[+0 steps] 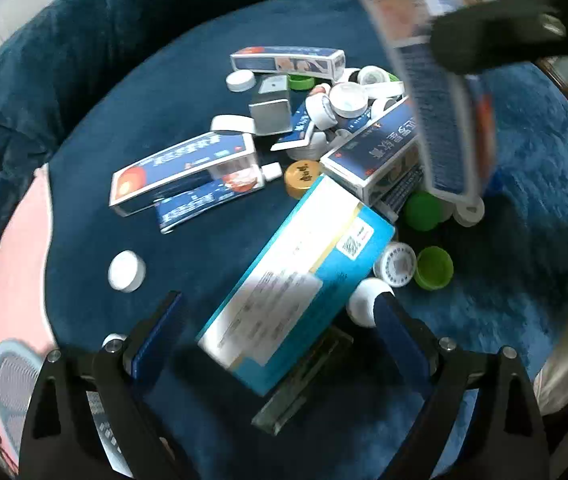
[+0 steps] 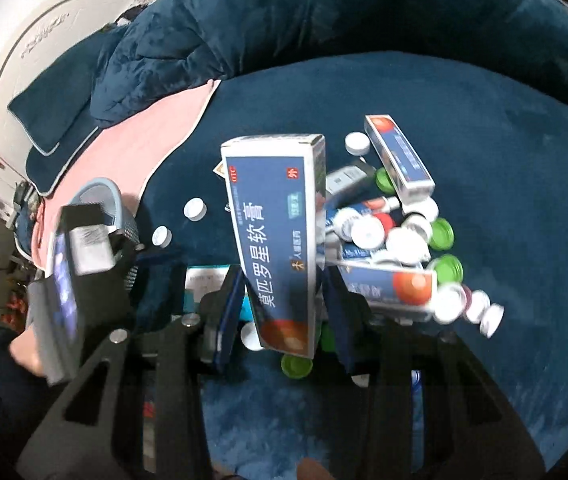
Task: Organize objects
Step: 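Drop a teal box into the basket with the left gripper while the right gripper carries a blue box there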
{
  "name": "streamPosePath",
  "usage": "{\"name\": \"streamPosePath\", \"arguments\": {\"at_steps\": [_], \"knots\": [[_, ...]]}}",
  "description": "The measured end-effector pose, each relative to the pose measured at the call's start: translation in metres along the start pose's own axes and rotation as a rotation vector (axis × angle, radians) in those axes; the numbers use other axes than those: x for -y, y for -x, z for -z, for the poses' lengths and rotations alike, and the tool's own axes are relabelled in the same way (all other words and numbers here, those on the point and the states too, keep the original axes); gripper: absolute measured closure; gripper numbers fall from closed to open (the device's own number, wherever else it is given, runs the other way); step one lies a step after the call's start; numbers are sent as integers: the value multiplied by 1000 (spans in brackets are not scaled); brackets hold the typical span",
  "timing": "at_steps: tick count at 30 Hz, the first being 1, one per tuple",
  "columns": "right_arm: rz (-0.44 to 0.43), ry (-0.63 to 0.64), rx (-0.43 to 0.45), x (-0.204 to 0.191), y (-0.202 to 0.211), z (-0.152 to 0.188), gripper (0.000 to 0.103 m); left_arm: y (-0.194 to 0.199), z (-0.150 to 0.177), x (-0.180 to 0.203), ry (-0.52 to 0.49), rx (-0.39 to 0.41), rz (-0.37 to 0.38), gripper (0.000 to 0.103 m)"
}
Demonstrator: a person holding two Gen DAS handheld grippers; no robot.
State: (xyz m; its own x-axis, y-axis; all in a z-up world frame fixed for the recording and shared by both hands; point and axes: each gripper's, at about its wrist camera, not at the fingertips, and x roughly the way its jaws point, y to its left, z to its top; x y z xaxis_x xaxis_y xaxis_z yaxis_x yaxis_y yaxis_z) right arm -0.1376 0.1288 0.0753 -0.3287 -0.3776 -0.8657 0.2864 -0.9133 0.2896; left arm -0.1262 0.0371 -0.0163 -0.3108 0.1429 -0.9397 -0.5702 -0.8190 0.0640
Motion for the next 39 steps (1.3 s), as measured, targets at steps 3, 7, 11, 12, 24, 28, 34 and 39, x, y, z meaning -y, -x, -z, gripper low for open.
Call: {"name": "streamPosePath", "arguments": {"at_steps": [3, 7, 11, 12, 24, 28, 34, 39], "knots": [[-19, -61, -4, 14, -7, 7, 62, -17, -7, -7, 23, -28, 21, 13], [-11, -71, -25, 22, -12, 15, 62, -26, -8, -18, 69, -51, 86, 28], [-16, -76, -25, 24, -11, 15, 62, -17, -12, -33, 171, -34, 112, 39], [-16, -75, -23, 24, -11, 15, 62, -13, -13, -40, 205, -24, 112, 39], [-42, -16, -31, -17, -13, 13, 62, 66, 24, -87, 456, 97, 57, 39], [-68, 37, -40, -53, -19, 11, 62, 103, 58, -124, 643, 142, -9, 39], [-149, 157, -52, -129, -32, 5, 62, 142, 136, -182, 912, 142, -136, 39], [-285, 186, -74, -198, -60, -7, 62, 142, 188, -210, 1046, 92, -159, 39]]}}
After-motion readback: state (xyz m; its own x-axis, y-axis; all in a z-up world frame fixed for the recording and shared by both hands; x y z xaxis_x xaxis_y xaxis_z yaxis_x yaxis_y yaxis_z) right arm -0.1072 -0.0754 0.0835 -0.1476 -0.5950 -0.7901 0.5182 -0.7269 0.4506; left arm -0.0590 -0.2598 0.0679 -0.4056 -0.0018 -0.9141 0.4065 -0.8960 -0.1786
